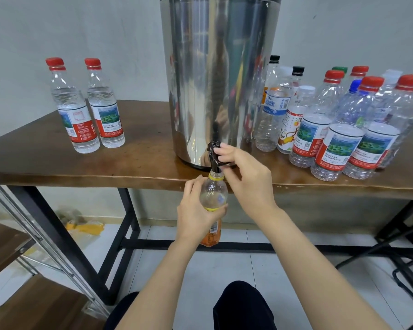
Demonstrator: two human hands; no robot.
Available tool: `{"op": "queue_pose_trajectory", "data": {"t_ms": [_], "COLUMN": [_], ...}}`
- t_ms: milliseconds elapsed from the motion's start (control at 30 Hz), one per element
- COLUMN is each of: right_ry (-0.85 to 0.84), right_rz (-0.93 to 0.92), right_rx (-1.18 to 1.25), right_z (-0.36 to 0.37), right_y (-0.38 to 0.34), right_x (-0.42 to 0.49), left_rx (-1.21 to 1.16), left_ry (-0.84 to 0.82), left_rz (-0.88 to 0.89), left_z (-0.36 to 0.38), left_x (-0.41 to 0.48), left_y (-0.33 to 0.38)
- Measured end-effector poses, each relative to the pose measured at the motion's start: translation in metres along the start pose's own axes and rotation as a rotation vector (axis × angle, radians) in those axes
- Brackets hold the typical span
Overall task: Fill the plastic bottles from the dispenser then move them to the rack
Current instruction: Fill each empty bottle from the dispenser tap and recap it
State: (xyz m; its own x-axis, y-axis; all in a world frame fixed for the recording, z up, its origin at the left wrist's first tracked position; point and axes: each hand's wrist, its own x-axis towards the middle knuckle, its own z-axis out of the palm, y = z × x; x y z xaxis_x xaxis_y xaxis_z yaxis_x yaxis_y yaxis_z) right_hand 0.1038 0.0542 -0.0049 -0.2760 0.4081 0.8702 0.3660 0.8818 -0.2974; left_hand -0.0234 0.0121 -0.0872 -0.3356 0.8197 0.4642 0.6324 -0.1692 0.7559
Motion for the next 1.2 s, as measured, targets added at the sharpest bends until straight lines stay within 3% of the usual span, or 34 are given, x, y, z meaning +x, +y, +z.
{"op": "queue_pose_trajectory", "data": {"t_ms": [167, 267, 467, 567, 767, 1200], "right_ry": [0.049, 0.069, 0.032, 0.105, 0.229, 0.267], "right_rz": [0.139, 0.127, 0.147, 0.178, 0.202, 0.241], "right_rx": [-0.106, -0.121, 0.13, 0.209, 0.233, 0.263], "right_z": [0.003, 0.004, -0.004, 0.004, 0.02, 0.029], "right_y": [-0.017, -0.017, 0.017, 0.016, 0.012, 0.011], "right_x": [0.006, 0.006, 0.011, 0.008, 0.005, 0.005], "left_rx": [-0.032, -0.026, 0.002, 0.003, 0.01, 0.013], "left_ry": [-0.012, -0.004, 0.027, 0.043, 0.046, 0.059], "left_rz": [-0.037, -0.025, -0.011, -0.016, -0.009, 0.013], "left_z": [0.0, 0.0, 0.004, 0.007, 0.007, 0.01], "left_x": [-0.001, -0.001, -0.001, -0.001, -0.001, -0.001], "left_y": [0.002, 0.002, 0.0, 0.0, 0.001, 0.001]}}
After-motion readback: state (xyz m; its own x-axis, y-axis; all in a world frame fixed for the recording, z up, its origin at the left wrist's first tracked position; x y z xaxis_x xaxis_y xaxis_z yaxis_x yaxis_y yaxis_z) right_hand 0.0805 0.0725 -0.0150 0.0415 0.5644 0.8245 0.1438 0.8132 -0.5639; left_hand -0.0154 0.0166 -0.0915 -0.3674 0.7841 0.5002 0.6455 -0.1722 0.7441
